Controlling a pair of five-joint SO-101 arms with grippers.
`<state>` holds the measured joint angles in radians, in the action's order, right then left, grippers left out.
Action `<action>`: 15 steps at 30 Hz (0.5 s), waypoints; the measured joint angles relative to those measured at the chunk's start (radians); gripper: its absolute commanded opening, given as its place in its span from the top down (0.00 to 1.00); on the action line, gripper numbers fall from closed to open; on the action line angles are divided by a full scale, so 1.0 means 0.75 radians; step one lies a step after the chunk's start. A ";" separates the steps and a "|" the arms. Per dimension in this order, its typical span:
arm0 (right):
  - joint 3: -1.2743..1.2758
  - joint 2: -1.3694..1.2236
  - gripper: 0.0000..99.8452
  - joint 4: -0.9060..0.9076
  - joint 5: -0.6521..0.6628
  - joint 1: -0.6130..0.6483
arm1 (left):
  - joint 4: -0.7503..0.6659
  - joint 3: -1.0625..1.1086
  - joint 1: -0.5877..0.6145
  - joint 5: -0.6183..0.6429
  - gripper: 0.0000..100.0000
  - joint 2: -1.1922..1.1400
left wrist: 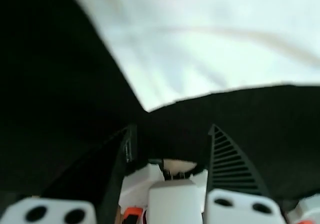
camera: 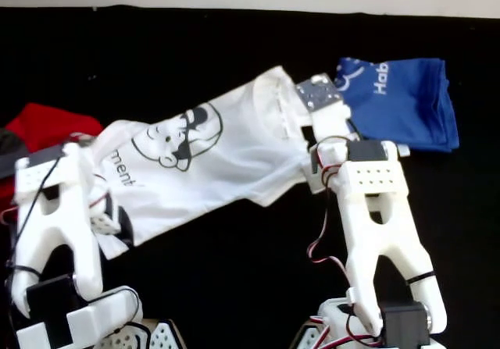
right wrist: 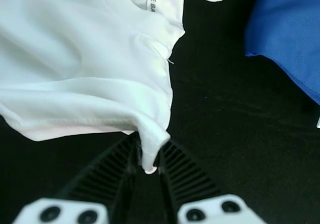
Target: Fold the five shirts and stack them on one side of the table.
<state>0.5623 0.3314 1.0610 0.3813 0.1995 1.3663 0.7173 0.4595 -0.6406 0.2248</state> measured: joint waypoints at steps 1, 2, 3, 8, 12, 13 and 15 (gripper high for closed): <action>0.000 0.000 0.99 0.000 -0.002 0.000 | -0.027 0.033 -0.031 0.000 0.78 0.000; 0.000 0.000 0.99 0.000 -0.006 0.000 | -0.061 0.065 -0.055 0.000 0.78 0.000; 0.000 0.000 0.99 0.000 -0.008 0.000 | -0.102 0.096 -0.072 0.000 0.78 0.000; 0.000 0.000 0.99 -0.002 -0.010 -0.004 | -0.270 0.194 -0.086 0.000 0.78 0.000; 0.000 0.000 0.99 -0.002 -0.010 -0.008 | -0.364 0.198 -0.086 0.000 0.78 0.000; 0.000 0.000 0.99 -0.002 -0.010 -0.008 | -0.381 0.198 -0.086 0.000 0.78 0.000; 0.000 0.000 0.99 -0.002 -0.010 -0.008 | -0.399 0.198 -0.086 0.000 0.78 0.000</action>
<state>0.5623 0.3314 1.0595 0.3736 0.1933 1.0671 0.8661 0.3951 -0.6406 0.2248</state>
